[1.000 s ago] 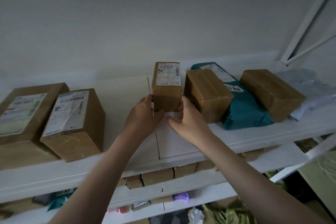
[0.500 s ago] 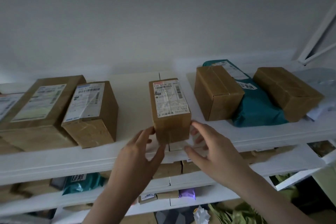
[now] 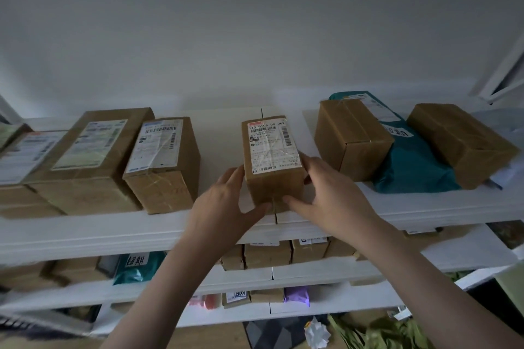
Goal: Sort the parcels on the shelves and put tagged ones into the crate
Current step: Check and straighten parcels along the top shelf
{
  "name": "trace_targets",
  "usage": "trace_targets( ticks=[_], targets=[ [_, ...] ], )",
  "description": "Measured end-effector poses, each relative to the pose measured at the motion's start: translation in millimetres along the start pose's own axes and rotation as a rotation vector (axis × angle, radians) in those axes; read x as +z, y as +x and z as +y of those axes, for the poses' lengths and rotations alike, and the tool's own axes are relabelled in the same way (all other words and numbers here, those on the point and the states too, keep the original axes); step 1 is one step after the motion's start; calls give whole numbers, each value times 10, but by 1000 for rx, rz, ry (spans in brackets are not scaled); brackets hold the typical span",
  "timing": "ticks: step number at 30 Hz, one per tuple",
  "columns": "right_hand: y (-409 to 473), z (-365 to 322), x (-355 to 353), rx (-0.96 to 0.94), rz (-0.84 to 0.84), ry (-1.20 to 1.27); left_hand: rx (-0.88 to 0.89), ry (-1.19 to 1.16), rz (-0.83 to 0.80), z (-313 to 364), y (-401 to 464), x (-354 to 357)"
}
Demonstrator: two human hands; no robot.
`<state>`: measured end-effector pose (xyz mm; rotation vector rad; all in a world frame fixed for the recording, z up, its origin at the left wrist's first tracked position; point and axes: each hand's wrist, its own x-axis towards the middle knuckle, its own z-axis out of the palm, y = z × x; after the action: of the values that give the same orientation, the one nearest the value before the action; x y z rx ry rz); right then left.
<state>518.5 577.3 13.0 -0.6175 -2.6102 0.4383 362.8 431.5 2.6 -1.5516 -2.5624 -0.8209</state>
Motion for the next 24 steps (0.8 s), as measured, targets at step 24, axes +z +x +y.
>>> trace_targets(
  ticks=[24],
  targets=[
    [-14,-251,250,-92,16,115,57,81,100,-315,-314,-343]
  ],
)
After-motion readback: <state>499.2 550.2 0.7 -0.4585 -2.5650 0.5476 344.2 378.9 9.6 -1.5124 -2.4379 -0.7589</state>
